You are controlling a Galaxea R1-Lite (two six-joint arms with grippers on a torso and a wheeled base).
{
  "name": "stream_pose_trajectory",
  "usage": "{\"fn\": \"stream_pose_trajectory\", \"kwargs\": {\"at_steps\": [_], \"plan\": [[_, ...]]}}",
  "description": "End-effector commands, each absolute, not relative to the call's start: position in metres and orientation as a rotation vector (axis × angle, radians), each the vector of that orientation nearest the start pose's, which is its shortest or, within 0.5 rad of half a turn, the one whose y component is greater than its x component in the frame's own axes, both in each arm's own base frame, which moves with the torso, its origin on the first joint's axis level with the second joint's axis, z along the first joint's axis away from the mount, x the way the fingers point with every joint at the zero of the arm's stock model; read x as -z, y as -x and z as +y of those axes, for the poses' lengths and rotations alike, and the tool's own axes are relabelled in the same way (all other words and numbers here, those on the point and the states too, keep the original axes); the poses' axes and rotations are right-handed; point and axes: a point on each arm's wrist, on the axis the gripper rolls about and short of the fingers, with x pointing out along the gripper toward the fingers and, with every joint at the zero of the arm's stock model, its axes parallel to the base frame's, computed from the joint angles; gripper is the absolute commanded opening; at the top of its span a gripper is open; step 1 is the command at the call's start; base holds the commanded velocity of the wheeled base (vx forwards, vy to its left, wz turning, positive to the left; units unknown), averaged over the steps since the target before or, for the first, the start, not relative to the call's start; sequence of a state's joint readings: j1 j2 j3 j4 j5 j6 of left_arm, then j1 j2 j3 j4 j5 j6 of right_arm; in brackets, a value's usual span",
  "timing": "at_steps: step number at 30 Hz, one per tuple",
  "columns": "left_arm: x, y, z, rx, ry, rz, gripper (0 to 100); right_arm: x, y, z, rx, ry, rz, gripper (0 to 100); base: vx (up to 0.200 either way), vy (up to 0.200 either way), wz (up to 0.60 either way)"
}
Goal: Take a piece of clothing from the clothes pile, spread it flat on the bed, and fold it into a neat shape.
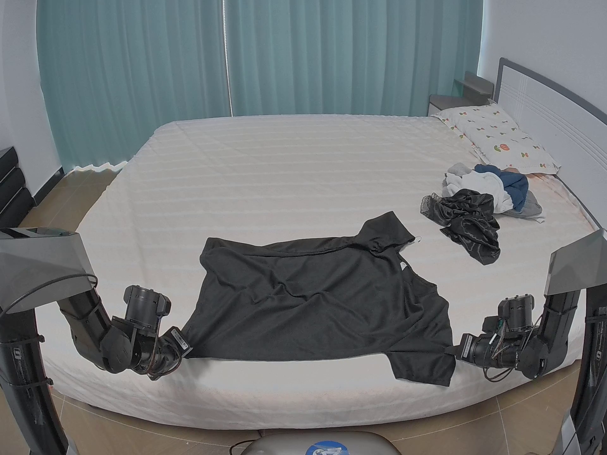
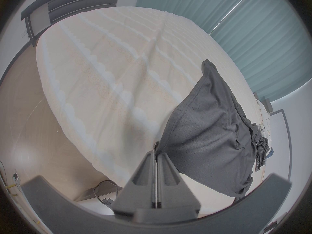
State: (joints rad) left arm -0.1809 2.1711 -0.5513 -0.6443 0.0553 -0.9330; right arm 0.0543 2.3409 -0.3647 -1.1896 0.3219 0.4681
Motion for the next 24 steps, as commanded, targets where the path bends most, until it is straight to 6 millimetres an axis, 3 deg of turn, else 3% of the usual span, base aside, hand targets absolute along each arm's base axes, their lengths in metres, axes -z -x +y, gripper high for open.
{"fn": "stream_pose_trajectory", "kwargs": {"at_steps": [1,13,20,24], "plan": [[0.017,-0.284,-0.051,-0.346,0.727,0.958,0,0.035,-0.263,0.017,-0.157,-0.534,0.865,0,0.0,0.0,0.0],[0.017,-0.251,-0.05,-0.291,0.557,1.056,0,0.043,-0.223,0.013,-0.174,-0.439,0.992,0,0.0,0.0,0.0],[0.019,-0.243,-0.05,-0.313,0.491,1.153,0,0.045,-0.212,0.015,-0.181,-0.404,1.035,0,0.0,0.0,0.0],[0.019,-0.244,-0.051,-0.309,0.488,1.154,0,0.05,-0.217,0.018,-0.188,-0.394,1.036,0,0.0,0.0,0.0]]}}
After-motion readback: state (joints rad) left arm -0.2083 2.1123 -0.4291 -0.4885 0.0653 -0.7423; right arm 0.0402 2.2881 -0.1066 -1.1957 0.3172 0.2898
